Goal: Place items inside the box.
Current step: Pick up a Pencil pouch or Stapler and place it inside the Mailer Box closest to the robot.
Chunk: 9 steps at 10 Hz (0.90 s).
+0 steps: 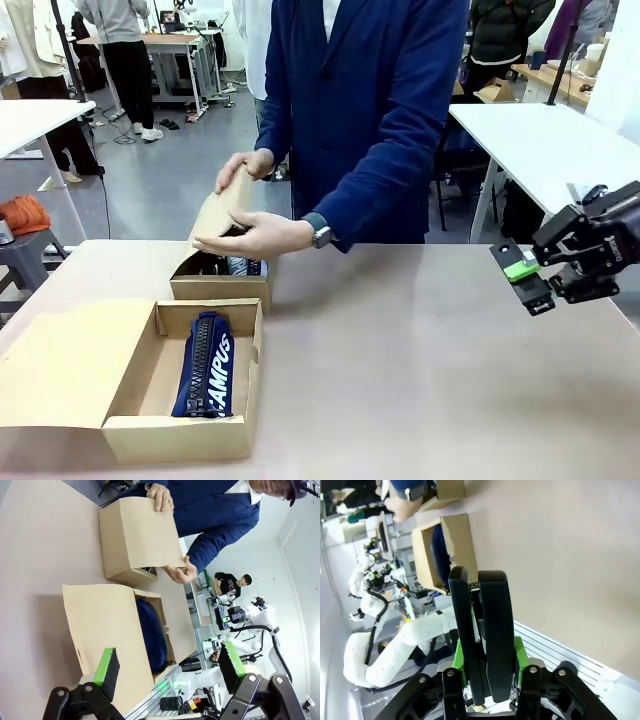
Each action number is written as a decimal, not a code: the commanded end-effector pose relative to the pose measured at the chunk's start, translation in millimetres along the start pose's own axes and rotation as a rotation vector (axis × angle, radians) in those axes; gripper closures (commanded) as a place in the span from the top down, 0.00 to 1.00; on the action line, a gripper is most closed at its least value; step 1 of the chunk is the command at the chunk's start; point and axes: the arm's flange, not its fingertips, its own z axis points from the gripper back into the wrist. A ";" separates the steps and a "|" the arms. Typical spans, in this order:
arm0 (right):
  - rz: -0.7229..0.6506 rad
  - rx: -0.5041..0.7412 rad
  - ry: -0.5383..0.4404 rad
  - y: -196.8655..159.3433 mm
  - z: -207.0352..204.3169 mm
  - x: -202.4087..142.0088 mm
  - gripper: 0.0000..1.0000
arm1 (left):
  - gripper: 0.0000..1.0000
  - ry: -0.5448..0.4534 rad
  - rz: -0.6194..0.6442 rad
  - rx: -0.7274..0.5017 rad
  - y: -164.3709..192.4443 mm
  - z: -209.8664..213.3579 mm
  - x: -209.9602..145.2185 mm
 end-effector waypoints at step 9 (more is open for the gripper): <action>0.247 -0.299 0.127 71.8 -180.7 -82.2 0.00 | 1.00 -0.015 -0.019 -0.018 -1.0 0.3 -0.2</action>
